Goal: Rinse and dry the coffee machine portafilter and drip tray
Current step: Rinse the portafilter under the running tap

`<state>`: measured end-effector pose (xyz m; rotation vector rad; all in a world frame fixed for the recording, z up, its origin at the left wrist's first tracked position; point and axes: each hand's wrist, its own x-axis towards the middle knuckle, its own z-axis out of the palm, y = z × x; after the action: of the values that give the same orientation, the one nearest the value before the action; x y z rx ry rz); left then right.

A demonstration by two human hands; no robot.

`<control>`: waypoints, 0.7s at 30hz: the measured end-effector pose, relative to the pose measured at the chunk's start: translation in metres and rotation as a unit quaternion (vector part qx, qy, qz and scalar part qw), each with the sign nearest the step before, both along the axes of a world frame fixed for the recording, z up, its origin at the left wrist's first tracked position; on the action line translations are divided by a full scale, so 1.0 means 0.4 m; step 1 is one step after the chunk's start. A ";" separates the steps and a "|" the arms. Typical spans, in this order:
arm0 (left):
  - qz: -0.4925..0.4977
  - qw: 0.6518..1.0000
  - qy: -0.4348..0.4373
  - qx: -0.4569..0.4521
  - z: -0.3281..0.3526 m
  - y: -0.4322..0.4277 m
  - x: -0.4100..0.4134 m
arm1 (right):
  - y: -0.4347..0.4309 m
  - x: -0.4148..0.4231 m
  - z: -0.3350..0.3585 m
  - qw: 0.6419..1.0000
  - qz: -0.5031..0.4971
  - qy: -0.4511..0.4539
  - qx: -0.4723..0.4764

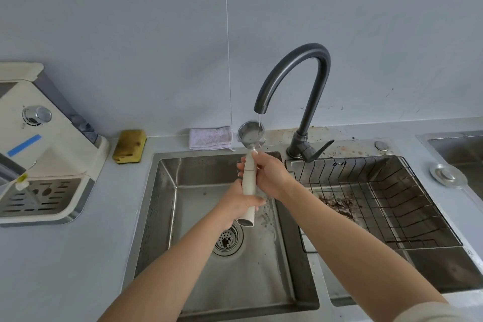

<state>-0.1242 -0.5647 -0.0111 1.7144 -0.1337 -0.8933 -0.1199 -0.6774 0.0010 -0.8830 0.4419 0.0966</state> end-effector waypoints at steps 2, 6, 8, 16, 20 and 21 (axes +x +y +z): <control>-0.002 1.000 0.022 -0.019 -0.010 0.005 -0.012 | 0.004 -0.010 -0.011 1.000 0.002 0.006 -0.010; 0.009 0.999 0.051 -0.015 -0.029 0.013 -0.032 | 0.010 -0.033 -0.038 0.999 -0.002 0.028 -0.036; 0.007 0.999 0.053 0.007 -0.037 0.017 -0.040 | 0.010 -0.044 -0.049 0.998 -0.002 0.033 -0.044; 0.006 0.998 0.036 0.049 -0.056 0.026 -0.048 | 0.010 -0.065 -0.065 0.997 -0.007 0.046 -0.058; 0.020 0.998 0.059 0.016 -0.052 0.031 -0.048 | 0.014 -0.068 -0.069 0.997 0.001 0.047 -0.069; 0.025 0.997 0.071 0.003 -0.051 0.032 -0.046 | 0.015 -0.070 -0.070 0.996 0.005 0.048 -0.072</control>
<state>-0.1428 -0.5521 -0.0314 1.6458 0.0061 -0.9768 -0.1478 -0.6715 -0.0269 -1.0252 0.5386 0.1181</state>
